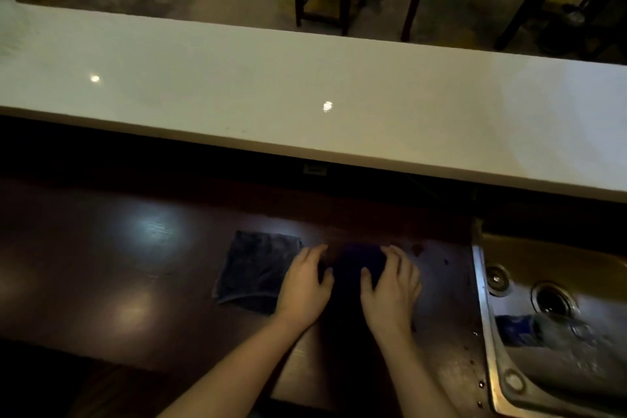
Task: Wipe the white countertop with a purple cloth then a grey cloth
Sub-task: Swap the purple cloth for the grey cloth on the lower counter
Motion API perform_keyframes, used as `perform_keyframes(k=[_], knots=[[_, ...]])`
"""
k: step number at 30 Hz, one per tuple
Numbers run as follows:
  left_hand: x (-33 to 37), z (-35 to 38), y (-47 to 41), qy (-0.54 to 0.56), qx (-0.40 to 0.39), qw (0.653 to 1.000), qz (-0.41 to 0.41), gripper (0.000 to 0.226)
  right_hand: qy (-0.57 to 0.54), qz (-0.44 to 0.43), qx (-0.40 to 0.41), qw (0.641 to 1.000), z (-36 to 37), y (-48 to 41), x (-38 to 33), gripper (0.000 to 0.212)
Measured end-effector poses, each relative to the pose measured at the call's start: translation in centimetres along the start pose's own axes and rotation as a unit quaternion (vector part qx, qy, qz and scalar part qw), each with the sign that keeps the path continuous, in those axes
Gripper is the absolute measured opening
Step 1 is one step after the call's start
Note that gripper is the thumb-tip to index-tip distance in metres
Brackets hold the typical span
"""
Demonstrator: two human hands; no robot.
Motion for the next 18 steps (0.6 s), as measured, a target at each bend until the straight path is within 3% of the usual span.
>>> perform_keyframes(k=[3,6,9,12,15,18], knots=[[-1.5,-4.2,0.7,-0.002,0.094,0.995,0.019,0.034,-0.083,-0.069,-0.068,0.992,1.3,0.8,-3.9,0.045],[-4.0,-8.4,1.2,-0.02,0.156,0.987,-0.029,0.039,-0.114,-0.104,-0.167,0.974,3.0,1.6,-7.8,0.049],[-6.5,-11.0,1.2,-0.075,0.122,0.984,-0.107,0.058,-0.074,-0.129,-0.199,0.969,4.4,1.8,-10.8,0.06],[-8.5,-12.2,0.7,-0.046,0.09,0.972,-0.21,0.07,-0.063,-0.099,-0.236,0.965,5.5,1.2,-12.7,0.076],[-9.7,-12.6,-0.3,0.013,0.104,0.961,-0.256,0.063,-0.079,-0.049,-0.272,0.958,6.6,0.4,-13.6,0.078],[-10.5,-12.8,-1.2,0.088,0.105,0.944,-0.301,0.044,-0.065,-0.031,-0.284,0.956,7.2,-0.2,-13.8,0.055]])
Point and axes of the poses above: each hand's wrist, its own y-axis away from the middle knuckle, its own z-axis out of the palm, x = y × z, the point moved 3 cm from there along -y, towards the middle knuckle, and after that the axes turned 13 degrees about y, right-handed, at the moved point
